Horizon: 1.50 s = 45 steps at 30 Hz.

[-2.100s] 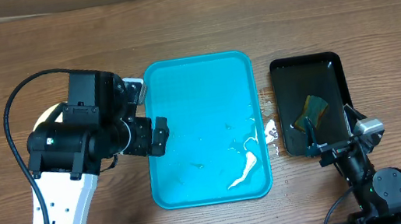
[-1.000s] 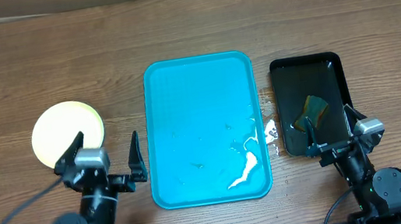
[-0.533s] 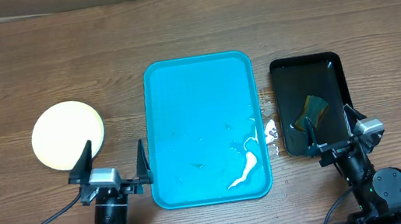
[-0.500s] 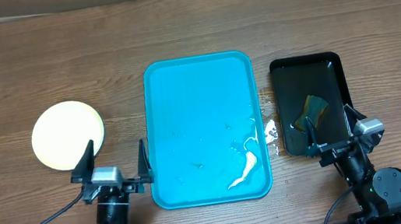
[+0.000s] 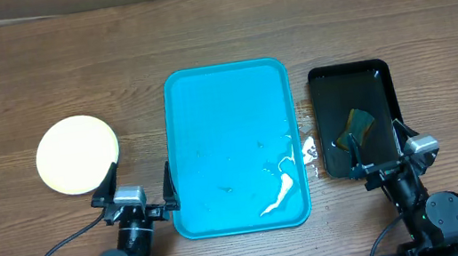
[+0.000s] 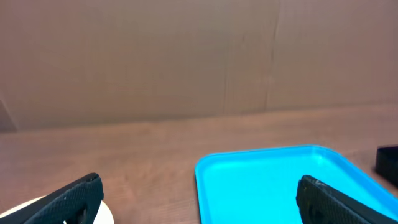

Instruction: Clean dirty plates on tray and stack at the side

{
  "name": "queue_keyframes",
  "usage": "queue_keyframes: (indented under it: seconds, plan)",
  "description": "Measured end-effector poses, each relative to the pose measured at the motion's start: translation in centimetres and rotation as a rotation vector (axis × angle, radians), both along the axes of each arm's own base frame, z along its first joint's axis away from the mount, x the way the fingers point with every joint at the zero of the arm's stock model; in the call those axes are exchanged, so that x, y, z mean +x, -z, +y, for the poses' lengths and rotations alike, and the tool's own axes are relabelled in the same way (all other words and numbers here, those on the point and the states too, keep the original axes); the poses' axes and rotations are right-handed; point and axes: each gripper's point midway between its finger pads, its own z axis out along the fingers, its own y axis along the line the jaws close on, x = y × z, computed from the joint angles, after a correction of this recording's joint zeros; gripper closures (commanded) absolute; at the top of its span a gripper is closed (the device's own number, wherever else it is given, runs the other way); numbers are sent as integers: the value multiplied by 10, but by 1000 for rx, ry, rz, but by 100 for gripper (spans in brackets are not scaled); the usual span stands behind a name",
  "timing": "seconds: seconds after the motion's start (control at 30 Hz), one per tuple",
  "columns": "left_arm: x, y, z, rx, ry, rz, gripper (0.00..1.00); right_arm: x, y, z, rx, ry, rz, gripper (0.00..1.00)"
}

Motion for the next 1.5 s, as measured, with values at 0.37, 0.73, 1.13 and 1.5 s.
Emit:
queue_keyframes:
  seconds: [0.37,0.73,1.13,1.5]
  plan:
    - [0,27,1,3,-4,109,0,0,0,0,0,0,0,0]
    - [0,27,1,3,-4,109,0,0,0,0,0,0,0,0]
    - [0,27,1,3,-4,109,0,0,0,0,0,0,0,0]
    - [0,27,1,3,-4,109,0,0,0,0,0,0,0,0]
